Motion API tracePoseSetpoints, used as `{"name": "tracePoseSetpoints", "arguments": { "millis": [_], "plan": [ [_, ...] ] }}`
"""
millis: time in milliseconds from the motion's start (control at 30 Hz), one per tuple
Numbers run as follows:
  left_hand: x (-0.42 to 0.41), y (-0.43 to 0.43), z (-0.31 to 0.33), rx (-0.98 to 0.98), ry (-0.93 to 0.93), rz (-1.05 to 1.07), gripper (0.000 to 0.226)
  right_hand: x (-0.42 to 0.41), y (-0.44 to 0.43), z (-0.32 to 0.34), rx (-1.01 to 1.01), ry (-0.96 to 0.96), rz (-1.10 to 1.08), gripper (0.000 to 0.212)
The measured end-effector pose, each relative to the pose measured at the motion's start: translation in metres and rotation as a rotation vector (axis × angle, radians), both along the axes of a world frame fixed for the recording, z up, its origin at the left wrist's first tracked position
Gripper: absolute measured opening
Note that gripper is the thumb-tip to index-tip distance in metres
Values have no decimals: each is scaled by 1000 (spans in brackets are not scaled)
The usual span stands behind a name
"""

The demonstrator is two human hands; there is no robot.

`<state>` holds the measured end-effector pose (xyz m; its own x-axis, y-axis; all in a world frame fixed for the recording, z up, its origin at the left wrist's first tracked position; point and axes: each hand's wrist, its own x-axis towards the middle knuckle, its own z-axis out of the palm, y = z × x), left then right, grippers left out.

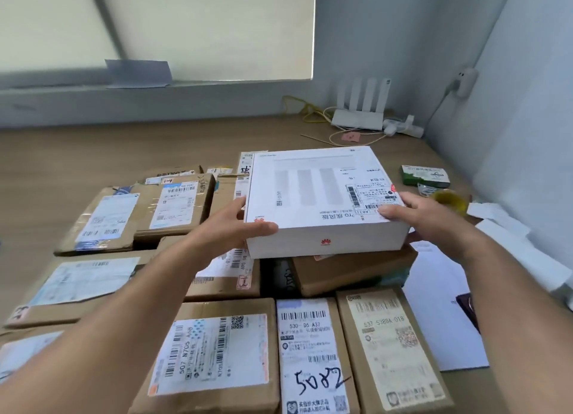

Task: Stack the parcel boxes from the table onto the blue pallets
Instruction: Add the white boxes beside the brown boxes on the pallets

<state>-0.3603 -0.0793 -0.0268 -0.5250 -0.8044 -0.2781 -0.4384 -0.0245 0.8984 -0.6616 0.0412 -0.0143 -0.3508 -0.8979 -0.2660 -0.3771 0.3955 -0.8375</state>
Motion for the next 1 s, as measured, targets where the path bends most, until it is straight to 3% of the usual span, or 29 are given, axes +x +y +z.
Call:
{"name": "tracePoseSetpoints", "arguments": {
  "millis": [67,167,267,333,633,833,1000],
  "plan": [
    [0,5,-1,4,45,44,78,-2,1,-1,-30,-30,28,35],
    [4,14,-2,-46,53,100,91,-2,5,-2,-95,-59,63,42],
    [12,25,-4,-90,117,109,96,-3,10,-5,-156,-89,93,64],
    [17,32,0,-155,146,122,92,-2,11,-7,-209,-70,113,79],
    [76,48,22,-474,167,177,95,47,9,11,-469,-120,260,112],
    [149,67,30,-536,198,253,103,106,-2,26,-538,-104,386,104],
    [237,85,34,-576,116,350,100,191,-16,36,-568,-138,467,97]
  ]
}}
